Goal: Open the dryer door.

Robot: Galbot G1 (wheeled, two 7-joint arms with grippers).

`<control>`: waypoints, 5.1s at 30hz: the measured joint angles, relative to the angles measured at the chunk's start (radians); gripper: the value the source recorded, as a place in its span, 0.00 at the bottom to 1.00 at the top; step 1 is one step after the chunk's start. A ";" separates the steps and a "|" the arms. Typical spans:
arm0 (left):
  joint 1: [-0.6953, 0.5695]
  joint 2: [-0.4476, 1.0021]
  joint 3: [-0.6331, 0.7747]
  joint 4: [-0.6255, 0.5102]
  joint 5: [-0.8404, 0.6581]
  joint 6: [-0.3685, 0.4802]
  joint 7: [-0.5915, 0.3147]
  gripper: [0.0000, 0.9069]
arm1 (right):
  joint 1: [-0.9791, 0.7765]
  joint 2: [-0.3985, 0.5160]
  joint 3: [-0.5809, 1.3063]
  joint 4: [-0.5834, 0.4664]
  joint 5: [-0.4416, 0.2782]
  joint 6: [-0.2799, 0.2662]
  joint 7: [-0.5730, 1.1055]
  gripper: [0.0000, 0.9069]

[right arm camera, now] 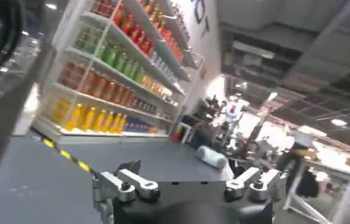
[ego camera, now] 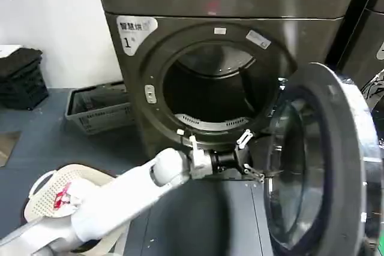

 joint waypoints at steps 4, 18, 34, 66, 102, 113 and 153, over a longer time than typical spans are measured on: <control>-0.024 -0.052 0.022 0.052 0.007 0.001 -0.004 1.00 | 0.007 0.000 0.001 -0.002 -0.010 0.005 0.001 1.00; -0.076 -0.229 0.034 0.250 0.017 0.000 -0.006 1.00 | 0.011 0.000 0.038 -0.036 -0.072 -0.014 0.046 1.00; -0.111 -0.362 0.035 0.377 0.035 0.005 -0.008 1.00 | 0.012 0.000 0.052 -0.034 -0.068 -0.014 0.049 1.00; -0.042 -0.274 0.010 0.222 0.041 0.068 -0.013 1.00 | 0.035 0.000 0.030 -0.023 -0.059 -0.044 0.033 1.00; 0.745 0.334 -0.776 -0.559 -0.235 0.582 -0.349 1.00 | 0.028 0.000 0.013 -0.090 -0.047 -0.048 0.189 1.00; 0.917 0.366 -1.037 -0.625 -0.531 0.857 -0.700 1.00 | 0.020 0.000 0.038 -0.196 -0.029 -0.004 0.190 1.00; 1.071 0.572 -1.414 -0.421 -1.734 0.870 -1.571 1.00 | 0.034 0.000 0.024 -0.267 0.017 0.014 0.134 1.00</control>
